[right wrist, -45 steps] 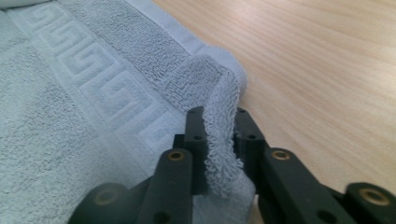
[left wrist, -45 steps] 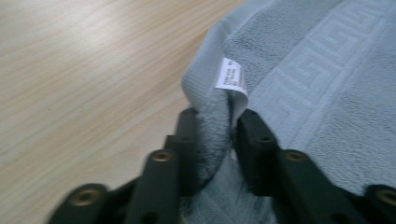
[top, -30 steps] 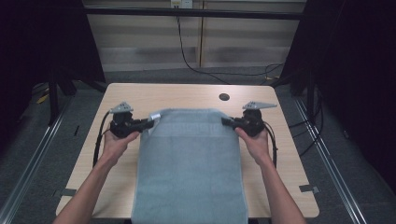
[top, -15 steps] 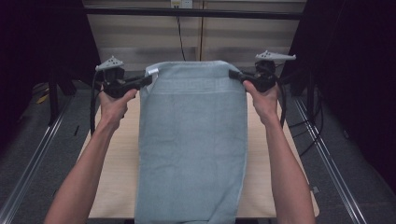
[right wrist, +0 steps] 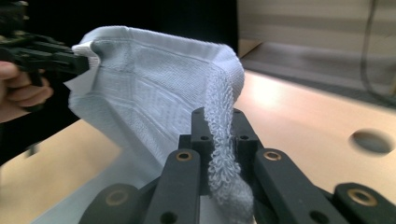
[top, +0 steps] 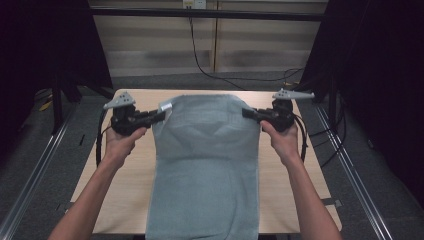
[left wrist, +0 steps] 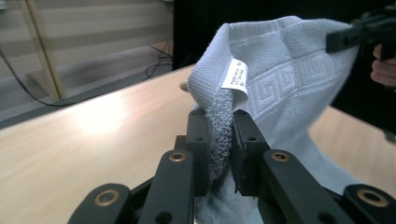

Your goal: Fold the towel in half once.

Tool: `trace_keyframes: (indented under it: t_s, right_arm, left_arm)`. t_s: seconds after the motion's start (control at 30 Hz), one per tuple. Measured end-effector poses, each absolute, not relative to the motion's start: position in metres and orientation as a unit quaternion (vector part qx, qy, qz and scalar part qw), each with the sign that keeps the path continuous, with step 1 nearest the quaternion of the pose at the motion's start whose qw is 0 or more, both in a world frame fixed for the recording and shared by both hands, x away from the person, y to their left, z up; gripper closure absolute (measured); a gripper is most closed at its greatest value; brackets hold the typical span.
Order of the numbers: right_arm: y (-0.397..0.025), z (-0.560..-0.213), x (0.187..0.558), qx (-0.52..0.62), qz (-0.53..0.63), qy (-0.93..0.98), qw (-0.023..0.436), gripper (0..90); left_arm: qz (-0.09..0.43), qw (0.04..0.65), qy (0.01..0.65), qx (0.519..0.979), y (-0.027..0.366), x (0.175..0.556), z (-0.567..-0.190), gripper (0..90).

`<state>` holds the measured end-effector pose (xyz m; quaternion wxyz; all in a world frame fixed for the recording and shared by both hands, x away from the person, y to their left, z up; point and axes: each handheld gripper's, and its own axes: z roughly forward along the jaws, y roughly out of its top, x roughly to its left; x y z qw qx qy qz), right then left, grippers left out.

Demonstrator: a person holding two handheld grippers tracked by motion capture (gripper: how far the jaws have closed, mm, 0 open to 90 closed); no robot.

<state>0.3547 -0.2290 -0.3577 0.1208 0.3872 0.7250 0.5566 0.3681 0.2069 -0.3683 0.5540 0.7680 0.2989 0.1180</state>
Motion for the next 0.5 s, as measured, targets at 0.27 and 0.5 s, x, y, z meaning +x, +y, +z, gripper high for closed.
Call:
trace_keyframes:
  t_s: [0.27,0.5]
  right_arm:
    - [-0.230,-0.398,0.275,0.372,0.537,0.754,0.072,84.0]
    - [-0.232,-0.461,0.231,0.406,0.480,0.777,0.002,84.0]
  left_arm:
    - [0.056,0.522,0.299,0.797,0.224,0.305,-0.418,79.5]
    - [-0.005,0.456,0.289,0.842,0.217,0.266,-0.465,79.3]
